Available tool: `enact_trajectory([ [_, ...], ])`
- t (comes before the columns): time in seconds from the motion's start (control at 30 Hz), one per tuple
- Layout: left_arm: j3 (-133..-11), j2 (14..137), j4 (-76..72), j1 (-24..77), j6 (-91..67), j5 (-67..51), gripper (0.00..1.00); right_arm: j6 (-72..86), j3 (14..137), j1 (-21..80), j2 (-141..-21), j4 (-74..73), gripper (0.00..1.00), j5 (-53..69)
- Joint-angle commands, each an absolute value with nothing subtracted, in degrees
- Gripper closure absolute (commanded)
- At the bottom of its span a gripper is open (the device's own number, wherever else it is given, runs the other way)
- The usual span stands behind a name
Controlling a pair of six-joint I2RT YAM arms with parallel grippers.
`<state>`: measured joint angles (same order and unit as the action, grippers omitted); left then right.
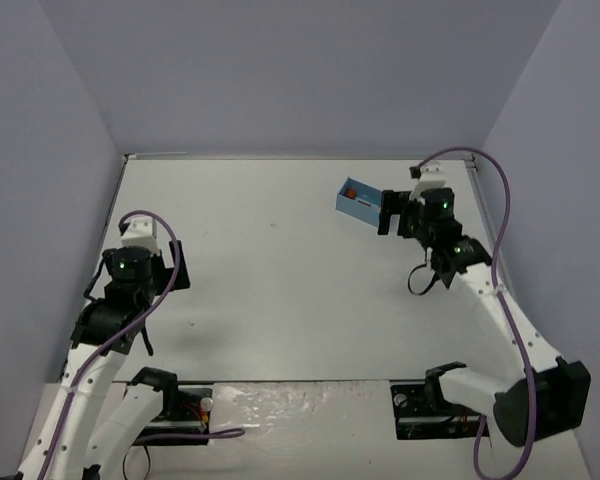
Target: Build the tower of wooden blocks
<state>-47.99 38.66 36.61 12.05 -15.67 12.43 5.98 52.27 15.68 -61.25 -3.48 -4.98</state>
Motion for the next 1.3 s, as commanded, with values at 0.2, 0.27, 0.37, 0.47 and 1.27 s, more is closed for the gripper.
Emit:
enact_trajectory([
  [0.2,-48.4,39.8,30.7,12.2,-15.6,7.5,0.03,0.2,80.3,7.8,-93.0,1.1,0.01,16.4],
  [0.27,-48.1,39.7,30.7,12.1,-15.8,7.4,0.03,-2.8,84.2,6.8,-98.8,1.1,0.1,19.6],
  [0.37,-47.9,39.9,31.0,12.2,-17.0,6.3,0.03,-5.2,88.9,5.3,-105.8,0.9,0.27,23.8],
  [0.47,-47.6,40.0,31.0,12.1,-18.0,4.5,0.03,-9.1,92.2,4.5,-109.6,0.7,0.39,23.9],
  [1.27,-48.3,42.8,32.6,12.1,-18.7,2.7,0.03,-21.3,100.2,4.2,-124.0,-2.6,0.82,23.1],
])
